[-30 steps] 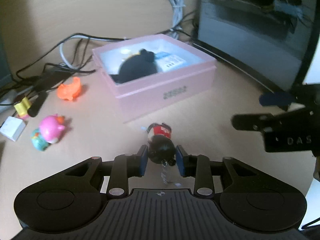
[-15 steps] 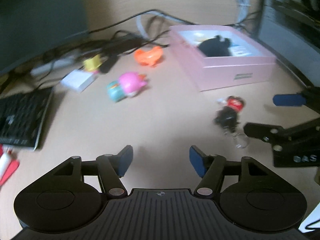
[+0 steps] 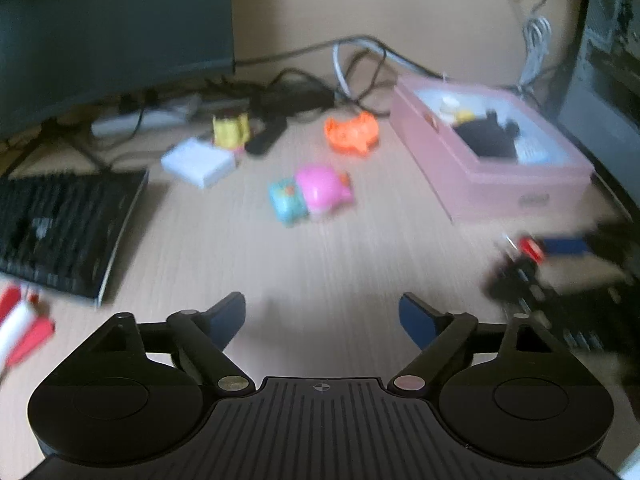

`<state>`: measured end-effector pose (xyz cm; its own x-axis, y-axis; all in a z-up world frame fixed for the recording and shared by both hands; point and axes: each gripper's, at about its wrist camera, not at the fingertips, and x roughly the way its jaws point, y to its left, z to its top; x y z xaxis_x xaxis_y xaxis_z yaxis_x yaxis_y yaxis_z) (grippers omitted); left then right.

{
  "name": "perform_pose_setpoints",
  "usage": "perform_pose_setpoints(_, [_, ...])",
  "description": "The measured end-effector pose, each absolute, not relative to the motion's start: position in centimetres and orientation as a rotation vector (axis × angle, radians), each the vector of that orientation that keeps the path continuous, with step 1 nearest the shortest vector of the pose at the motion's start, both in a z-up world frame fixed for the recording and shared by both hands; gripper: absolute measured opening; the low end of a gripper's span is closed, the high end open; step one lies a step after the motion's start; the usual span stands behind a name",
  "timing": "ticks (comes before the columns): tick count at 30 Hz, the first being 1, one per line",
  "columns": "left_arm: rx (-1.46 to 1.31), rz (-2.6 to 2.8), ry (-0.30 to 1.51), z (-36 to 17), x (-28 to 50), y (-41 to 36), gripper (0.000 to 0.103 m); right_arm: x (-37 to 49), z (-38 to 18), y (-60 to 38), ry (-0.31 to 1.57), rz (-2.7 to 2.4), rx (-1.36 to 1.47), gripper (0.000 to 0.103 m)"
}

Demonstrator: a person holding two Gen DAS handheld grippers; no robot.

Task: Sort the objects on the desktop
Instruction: 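Grasp keychain figure with right tool while left tool grasps pink toy figure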

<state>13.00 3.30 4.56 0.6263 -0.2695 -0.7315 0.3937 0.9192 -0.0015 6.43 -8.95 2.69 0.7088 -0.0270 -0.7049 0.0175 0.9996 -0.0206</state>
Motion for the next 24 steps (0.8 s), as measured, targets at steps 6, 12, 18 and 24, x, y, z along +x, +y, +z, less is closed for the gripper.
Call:
perform_pose_setpoints(6, [0.122,-0.326,0.794,4.8,19.0,0.3,0.095,3.3,4.3,-9.6,0.770,-0.104,0.022,0.065])
perform_pose_setpoints(12, [0.219,-0.233,0.819,2.5,22.6,-3.1,0.081,0.2,4.9,-10.4,0.790,-0.199,0.042,0.065])
perform_pose_setpoints(18, [0.241,-0.239,0.807,2.6,21.7,-3.1,0.071,-2.4,5.7,-11.5,0.778,-0.249,0.061,0.065])
perform_pose_setpoints(24, [0.232,-0.338,0.788,4.0,15.7,-3.0,0.071,-3.6,6.1,-12.3,0.758,-0.255,0.056,0.065])
